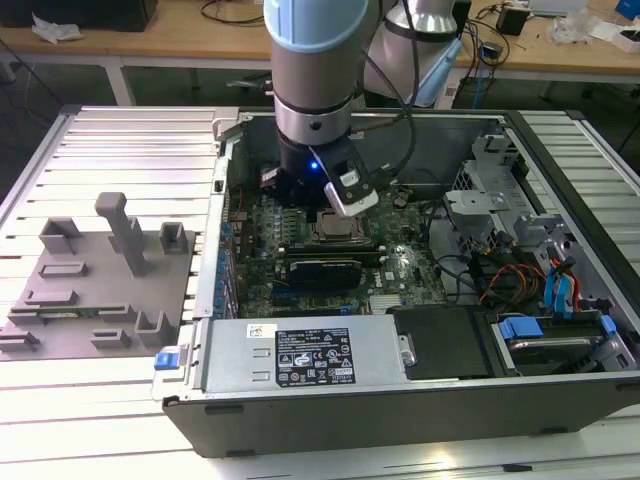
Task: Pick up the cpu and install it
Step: 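Install the second cpu locking lever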
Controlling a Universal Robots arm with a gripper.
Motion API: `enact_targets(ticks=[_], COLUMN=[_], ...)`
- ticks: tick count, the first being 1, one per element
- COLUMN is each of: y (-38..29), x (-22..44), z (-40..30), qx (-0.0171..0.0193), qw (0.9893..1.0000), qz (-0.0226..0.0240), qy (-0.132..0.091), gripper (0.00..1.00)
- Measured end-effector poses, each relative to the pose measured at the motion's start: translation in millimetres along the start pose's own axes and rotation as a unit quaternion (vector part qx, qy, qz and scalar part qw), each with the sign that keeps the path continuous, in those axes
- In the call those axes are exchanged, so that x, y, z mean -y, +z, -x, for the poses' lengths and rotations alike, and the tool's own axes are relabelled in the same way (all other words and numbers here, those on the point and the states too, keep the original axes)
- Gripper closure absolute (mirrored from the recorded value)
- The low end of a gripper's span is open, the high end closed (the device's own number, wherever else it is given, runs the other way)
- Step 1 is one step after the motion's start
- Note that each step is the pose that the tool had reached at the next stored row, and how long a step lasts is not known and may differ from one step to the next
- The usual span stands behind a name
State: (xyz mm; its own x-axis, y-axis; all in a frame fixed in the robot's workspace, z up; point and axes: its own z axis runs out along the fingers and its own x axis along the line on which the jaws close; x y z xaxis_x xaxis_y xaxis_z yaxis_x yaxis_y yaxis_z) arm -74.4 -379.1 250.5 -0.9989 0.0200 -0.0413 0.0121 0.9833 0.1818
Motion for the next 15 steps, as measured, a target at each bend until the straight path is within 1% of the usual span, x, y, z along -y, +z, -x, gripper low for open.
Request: enact_targets(ticks=[1, 2, 3, 5, 6, 7, 8, 10, 11, 12, 13, 15], y=[-0.2, 0.1, 0.5, 0.8, 1.2, 1.5, 1.8, 2.4, 3.1, 4.4, 5.1, 5.9], x=[0.0, -0.1, -0.3, -0.3, -0.5, -0.8, -1.6, -4.7, -8.4, -15.0, -19.0, -23.2], z=[1.0, 6.3, 14.6, 21.5, 30.3, 35.1, 38.2, 41.6, 42.3, 42.7, 42.8, 43.0], qx=[0.0000, 0.0004, 0.0005, 0.0006, 0.0007, 0.0007, 0.0008, 0.0008, 0.0008, 0.0008, 0.0008, 0.0008], qw=[1.0000, 0.9999, 0.9999, 0.9999, 0.9999, 0.9999, 0.9999, 0.9999, 0.9999, 0.9999, 0.9999, 0.9999], qz=[-0.0060, -0.0107, -0.0126, -0.0137, -0.0145, -0.0147, -0.0148, -0.0152, -0.0155, -0.0155, -0.0156, -0.0156], qy=[0.000, 0.002, 0.003, 0.003, 0.004, 0.004, 0.004, 0.004, 0.004, 0.004, 0.004, 0.004], gripper=[0.89, 0.89, 0.89, 0.89, 0.89, 0.89, 0.89, 0.89, 0.89, 0.89, 0.89, 0.89])
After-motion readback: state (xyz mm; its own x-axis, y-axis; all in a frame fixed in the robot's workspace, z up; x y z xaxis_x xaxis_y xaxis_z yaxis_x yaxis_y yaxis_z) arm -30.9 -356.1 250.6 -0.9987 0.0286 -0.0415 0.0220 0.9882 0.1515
